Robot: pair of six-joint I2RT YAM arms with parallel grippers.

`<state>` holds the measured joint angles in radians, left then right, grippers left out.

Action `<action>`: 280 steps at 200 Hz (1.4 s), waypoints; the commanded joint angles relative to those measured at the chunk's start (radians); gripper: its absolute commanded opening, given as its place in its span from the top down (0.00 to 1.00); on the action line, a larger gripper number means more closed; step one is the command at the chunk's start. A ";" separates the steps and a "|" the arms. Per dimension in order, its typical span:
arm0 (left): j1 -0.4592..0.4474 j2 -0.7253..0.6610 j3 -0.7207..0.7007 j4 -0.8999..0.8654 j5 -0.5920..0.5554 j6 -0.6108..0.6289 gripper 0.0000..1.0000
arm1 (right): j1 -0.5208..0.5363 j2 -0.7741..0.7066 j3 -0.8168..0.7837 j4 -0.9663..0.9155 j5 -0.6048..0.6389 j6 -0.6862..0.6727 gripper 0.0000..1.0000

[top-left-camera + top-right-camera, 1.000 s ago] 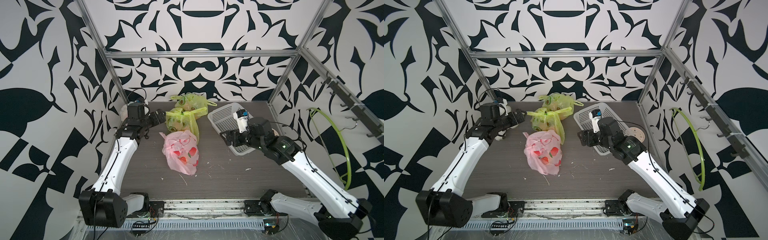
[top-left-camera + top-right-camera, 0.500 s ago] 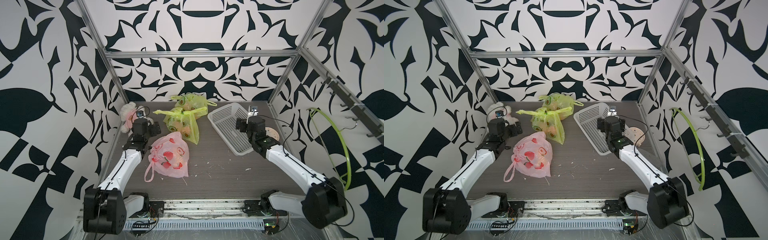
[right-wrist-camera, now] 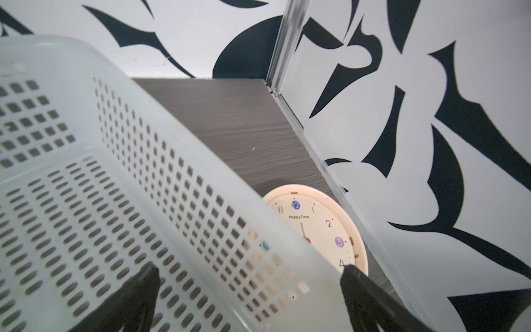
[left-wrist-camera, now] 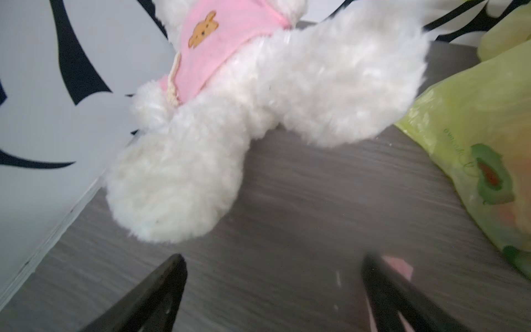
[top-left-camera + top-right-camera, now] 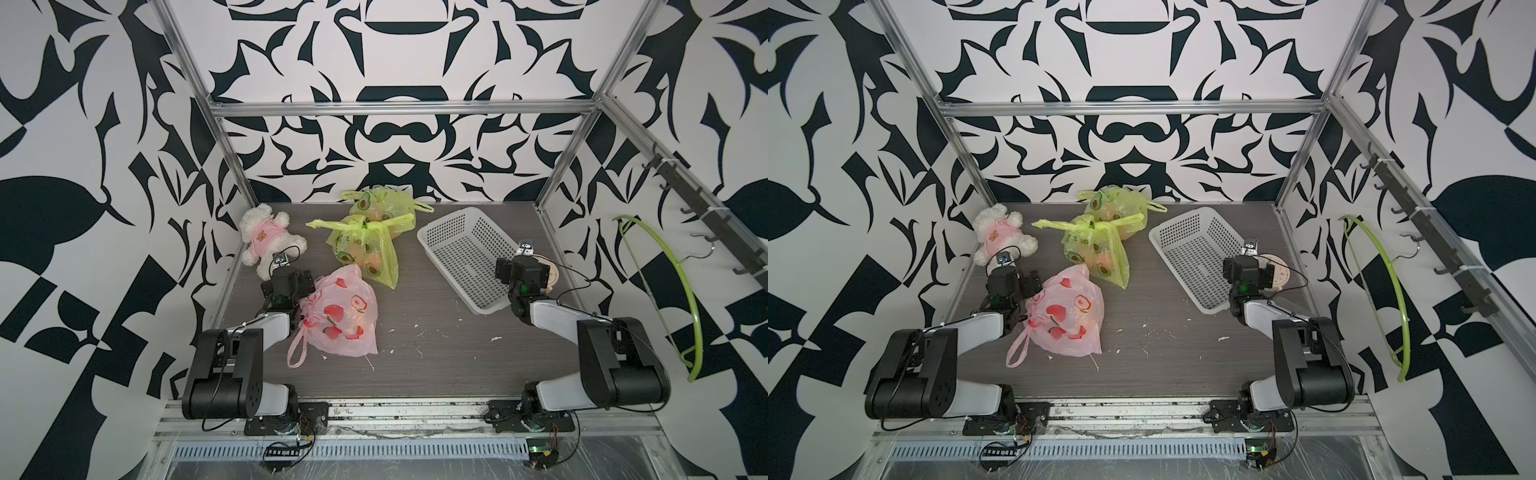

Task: Place the peach into a plastic bag & tie a knot
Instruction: Reset both arms

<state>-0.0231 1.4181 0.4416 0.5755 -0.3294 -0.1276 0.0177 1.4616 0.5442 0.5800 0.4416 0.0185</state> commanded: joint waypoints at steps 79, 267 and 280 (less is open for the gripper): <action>0.089 0.119 -0.081 0.332 0.095 -0.026 0.01 | -0.071 0.132 -0.027 0.245 -0.145 0.037 0.03; 0.089 0.127 -0.080 0.339 0.091 -0.026 0.01 | -0.108 -0.133 -0.204 0.113 -0.136 0.079 0.00; 0.089 0.126 -0.080 0.339 0.092 -0.026 0.01 | -0.150 -0.114 -0.174 0.070 -0.191 0.106 0.00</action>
<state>0.0635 1.5509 0.3504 0.9012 -0.2451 -0.1532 -0.0746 1.3178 0.3328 0.7383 0.3107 0.0872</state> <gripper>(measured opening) 0.993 0.995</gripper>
